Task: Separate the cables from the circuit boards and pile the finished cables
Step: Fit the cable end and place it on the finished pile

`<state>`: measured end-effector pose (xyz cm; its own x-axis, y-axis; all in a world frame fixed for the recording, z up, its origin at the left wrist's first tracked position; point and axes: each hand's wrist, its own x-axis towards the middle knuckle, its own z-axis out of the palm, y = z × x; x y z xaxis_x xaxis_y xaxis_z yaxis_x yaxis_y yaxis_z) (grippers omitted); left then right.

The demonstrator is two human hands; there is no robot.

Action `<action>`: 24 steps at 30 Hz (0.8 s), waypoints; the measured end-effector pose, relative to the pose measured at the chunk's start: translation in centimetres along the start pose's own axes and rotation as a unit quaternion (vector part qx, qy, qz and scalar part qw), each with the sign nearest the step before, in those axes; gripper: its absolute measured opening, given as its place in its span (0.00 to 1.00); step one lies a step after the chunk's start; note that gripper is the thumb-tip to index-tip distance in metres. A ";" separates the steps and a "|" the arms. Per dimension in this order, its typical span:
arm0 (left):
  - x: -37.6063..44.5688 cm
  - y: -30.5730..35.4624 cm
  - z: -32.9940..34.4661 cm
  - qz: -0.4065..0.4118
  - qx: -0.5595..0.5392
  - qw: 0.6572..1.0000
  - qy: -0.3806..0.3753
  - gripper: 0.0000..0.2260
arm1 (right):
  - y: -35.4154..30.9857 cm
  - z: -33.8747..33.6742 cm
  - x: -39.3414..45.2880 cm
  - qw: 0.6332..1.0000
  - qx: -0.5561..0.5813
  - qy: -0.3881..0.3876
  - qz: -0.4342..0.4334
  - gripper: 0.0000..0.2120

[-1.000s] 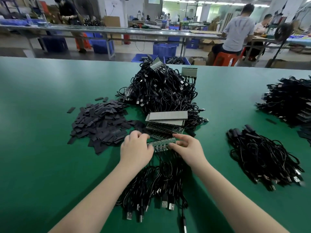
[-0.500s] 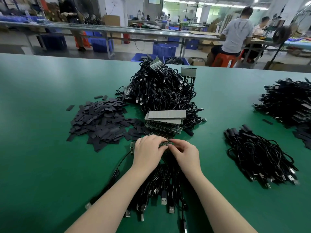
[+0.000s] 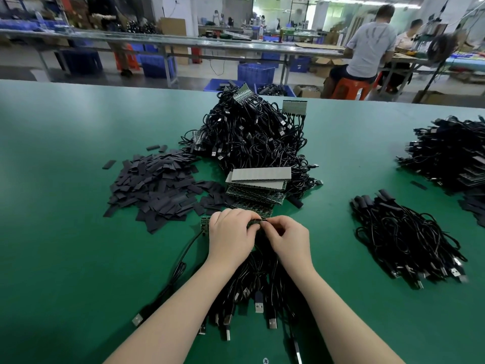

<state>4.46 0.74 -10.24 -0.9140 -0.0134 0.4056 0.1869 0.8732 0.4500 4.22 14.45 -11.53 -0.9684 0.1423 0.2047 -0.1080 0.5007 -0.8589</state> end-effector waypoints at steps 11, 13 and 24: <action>0.2 -0.2 0.5 -0.005 0.008 1.000 -0.018 0.12 | -1.0 -0.9 -0.7 0.986 0.095 0.128 0.040 0.06; 0.2 -0.3 0.8 -0.012 0.000 0.999 -0.043 0.16 | -2.4 -2.5 -0.7 0.963 0.186 0.191 0.050 0.06; 0.7 -1.0 -0.2 -0.147 -0.326 0.933 -0.028 0.11 | -17.2 -7.8 0.1 0.940 0.206 0.089 -0.258 0.08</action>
<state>3.73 -0.19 -10.27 -0.9741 -0.1644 0.1553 0.0889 0.3529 0.9314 7.74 12.49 6.87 -0.7142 0.1293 0.6879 -0.6666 0.1740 -0.7248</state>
